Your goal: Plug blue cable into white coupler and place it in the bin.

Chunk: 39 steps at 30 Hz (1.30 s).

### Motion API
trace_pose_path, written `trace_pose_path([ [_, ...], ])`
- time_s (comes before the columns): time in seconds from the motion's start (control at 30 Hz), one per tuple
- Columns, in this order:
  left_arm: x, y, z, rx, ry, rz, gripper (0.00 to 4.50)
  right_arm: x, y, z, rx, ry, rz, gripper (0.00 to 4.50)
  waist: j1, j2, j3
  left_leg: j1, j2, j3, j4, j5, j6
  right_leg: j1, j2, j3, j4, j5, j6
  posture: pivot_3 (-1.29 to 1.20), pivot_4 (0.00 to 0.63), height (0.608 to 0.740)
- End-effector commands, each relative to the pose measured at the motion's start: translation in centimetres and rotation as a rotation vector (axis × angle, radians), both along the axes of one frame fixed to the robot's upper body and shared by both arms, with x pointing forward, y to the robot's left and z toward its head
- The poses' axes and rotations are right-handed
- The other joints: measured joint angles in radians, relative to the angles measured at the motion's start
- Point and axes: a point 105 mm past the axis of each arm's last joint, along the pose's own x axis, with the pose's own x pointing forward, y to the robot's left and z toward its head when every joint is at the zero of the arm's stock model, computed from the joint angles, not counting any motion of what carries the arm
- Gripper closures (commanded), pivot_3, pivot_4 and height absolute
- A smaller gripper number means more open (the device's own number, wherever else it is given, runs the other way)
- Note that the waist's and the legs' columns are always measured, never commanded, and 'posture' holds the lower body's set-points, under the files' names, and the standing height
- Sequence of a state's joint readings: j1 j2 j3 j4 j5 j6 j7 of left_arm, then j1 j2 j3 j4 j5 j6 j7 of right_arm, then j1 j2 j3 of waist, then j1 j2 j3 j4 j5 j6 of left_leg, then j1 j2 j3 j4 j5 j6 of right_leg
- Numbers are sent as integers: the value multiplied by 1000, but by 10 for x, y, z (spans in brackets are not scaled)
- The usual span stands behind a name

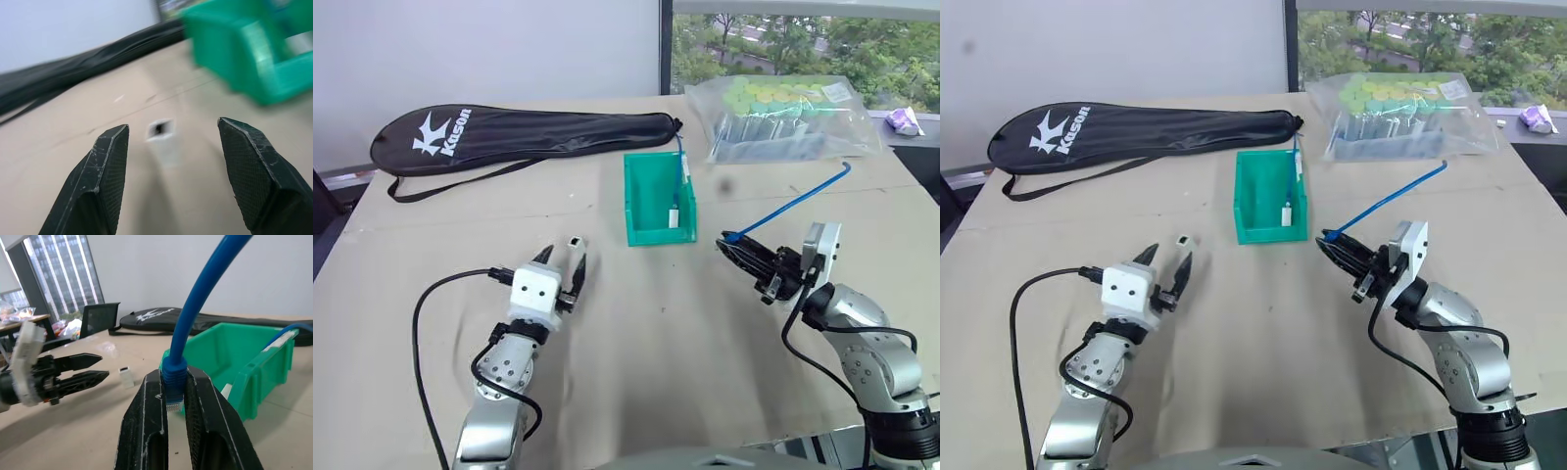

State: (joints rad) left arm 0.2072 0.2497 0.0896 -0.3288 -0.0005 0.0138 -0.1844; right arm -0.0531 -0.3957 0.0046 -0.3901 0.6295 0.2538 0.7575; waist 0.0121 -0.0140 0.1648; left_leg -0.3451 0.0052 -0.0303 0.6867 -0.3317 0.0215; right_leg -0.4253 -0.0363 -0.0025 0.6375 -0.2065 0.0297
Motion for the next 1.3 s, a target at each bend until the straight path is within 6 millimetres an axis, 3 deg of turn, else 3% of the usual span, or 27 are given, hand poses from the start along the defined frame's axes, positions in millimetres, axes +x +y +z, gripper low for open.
trace_pose_path([
  [0.03, 11, 3, -10, -17, 15, 22, 1566, -2, 3, 11, 11, -60, 7, 4500, 1, 0, 0, 0, 0, 0, 0, 0, 0, 0, 0, 0, 0, 0, 0, 0, 150, 740],
  [0.23, 38, 6, -24, -10, 73, -24, 1566, -2, 2, 12, 17, -60, -17, 4500, 2, 1, -1, 1, -1, -2, 0, 0, 0, 1, 0, -2, 1, 0, 0, 0, 150, 740],
  [0.43, 49, -1, -33, -20, 136, -136, 1566, -5, 2, 11, 15, -59, -34, 4500, 4, 6, -4, 3, -1, -3, 0, 0, 0, 3, 0, -3, 3, 0, 0, 0, 150, 740],
  [0.53, 49, -3, -36, -16, 145, -172, 2351, -5, 4, 10, -1, -65, -38, 4500, 4, 8, -5, 7, -1, -3, 0, 0, 0, 7, 0, -3, 3, 0, 0, 0, 150, 740],
  [0.67, 52, -7, -32, -1, 122, -202, 4216, -5, 8, 11, -23, -78, -41, 4500, 3, 8, -5, 14, -1, -3, 0, 0, 0, 14, 0, -2, 3, -2, -3, 0, 150, 740],
  [0.73, 56, -12, -26, 29, 96, -223, 4201, -3, 11, 12, -39, -92, -45, 4500, 3, 8, -5, 15, -1, -3, 0, 0, 0, 14, 0, -2, 3, -2, -3, 0, 150, 740],
  [0.83, 60, -31, -3, 86, -6, -298, 4201, 3, 23, 19, -90, -166, -52, 4500, 2, 7, -4, 15, -2, -3, 0, 0, 0, 14, 0, -2, 3, -2, -2, 0, 150, 740],
  [1.0, 49, -84, 29, 40, -92, -505, 4201, 14, 52, 38, -81, -234, -47, 4500, -6, 4, -3, 12, -2, -3, 0, 1, -1, 11, 1, -2, 3, 0, 0, 0, 150, 740],
  [1.13, 24, -119, 23, 1, 0, -732, 4201, 15, 59, 32, -111, -204, -42, 4500, -6, 5, -4, 4, 0, -5, -2, 2, -4, 4, 0, -3, 0, 0, 0, 0, 150, 740],
  [1.3, 9, -135, 0, 26, 119, -875, 4201, 13, 53, 13, -150, -144, -54, 4500, -2, 5, -3, -4, -1, -4, -3, 3, -5, -3, -2, -3, -3, 0, 0, 0, 150, 740],
])
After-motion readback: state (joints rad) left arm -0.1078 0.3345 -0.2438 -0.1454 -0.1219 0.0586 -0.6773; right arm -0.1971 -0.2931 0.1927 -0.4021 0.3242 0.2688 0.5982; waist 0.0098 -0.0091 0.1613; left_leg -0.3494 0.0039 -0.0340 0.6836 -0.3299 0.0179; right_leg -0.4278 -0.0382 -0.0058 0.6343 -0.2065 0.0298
